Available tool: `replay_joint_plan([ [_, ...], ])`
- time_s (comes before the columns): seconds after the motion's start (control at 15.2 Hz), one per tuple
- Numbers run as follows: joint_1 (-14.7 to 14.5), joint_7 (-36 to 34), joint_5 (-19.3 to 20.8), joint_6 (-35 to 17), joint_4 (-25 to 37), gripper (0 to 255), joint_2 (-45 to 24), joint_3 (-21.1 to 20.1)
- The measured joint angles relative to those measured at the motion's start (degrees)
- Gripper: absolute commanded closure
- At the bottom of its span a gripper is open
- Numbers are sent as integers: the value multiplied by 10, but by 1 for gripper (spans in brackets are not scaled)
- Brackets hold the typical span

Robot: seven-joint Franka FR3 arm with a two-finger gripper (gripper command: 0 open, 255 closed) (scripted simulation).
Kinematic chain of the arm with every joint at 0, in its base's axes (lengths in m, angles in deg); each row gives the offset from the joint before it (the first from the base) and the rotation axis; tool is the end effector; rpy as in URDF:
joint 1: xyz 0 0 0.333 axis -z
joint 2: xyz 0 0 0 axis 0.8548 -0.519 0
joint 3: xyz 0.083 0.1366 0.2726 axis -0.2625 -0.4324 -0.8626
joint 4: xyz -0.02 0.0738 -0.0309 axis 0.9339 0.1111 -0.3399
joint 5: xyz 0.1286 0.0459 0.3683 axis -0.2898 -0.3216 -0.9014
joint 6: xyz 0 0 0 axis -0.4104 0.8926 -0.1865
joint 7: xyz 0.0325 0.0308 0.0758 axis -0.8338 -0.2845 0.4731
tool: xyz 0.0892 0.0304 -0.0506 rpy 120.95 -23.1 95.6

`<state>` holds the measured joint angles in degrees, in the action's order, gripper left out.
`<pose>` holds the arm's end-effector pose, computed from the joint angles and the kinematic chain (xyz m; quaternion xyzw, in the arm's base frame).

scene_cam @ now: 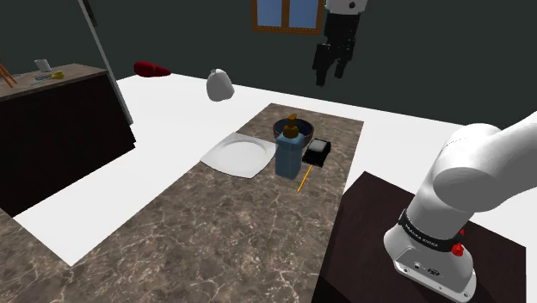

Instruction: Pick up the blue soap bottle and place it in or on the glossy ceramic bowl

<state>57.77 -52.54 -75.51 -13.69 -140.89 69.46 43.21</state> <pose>0.3488 -0.0044 0.5781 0.9995 -0.0072 0.0300 0.0093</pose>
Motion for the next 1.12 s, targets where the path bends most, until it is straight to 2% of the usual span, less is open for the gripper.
replay_joint_plan([
  [0.4, -5, 11, -1, -97, -6, 0, -106, 4],
  [0.79, -8, 27, -4, -179, 21, 0, -229, 10],
  [1.12, -9, 29, -5, -215, 8, 0, -255, 10],
])
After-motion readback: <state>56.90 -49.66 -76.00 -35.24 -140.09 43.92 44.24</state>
